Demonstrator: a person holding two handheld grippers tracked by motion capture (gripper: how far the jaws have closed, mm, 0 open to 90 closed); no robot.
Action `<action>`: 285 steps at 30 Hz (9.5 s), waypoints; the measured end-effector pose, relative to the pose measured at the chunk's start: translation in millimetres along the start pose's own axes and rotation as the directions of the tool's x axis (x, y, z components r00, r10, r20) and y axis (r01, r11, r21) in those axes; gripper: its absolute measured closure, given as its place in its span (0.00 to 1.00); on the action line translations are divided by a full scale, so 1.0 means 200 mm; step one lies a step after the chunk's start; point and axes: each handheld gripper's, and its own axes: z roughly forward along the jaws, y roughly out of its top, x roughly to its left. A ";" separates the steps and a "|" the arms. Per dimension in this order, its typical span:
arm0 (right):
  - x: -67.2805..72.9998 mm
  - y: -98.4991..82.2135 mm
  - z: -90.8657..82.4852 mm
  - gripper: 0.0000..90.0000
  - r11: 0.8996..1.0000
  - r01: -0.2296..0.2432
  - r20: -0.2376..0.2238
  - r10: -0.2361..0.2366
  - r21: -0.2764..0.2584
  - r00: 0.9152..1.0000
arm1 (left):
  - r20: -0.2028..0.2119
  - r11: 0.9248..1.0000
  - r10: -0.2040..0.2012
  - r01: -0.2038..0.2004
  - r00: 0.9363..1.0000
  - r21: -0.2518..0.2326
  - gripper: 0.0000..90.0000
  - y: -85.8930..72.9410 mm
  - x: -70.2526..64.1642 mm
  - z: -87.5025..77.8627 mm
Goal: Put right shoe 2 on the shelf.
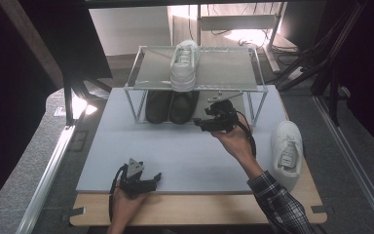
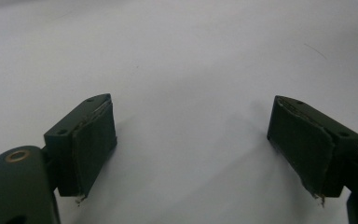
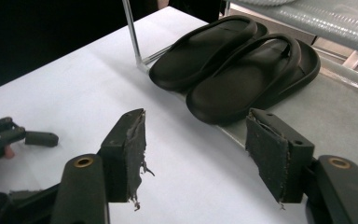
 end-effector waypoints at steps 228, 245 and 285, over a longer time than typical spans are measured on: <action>-0.74 -0.99 -0.72 1.00 0.891 -0.444 0.340 0.389 0.098 0.856 | 0.001 1.000 -0.001 0.001 1.000 0.002 0.17 0.00 0.00 0.00; -0.65 -0.94 -0.63 1.00 0.897 -0.426 0.301 0.376 0.120 0.877 | 0.001 1.000 -0.002 0.002 1.000 0.002 0.17 0.00 0.00 0.00; -0.37 -0.75 -0.31 0.97 0.930 -0.318 0.150 0.293 0.186 0.944 | 0.001 1.000 -0.002 0.002 1.000 0.002 0.17 0.00 0.00 0.00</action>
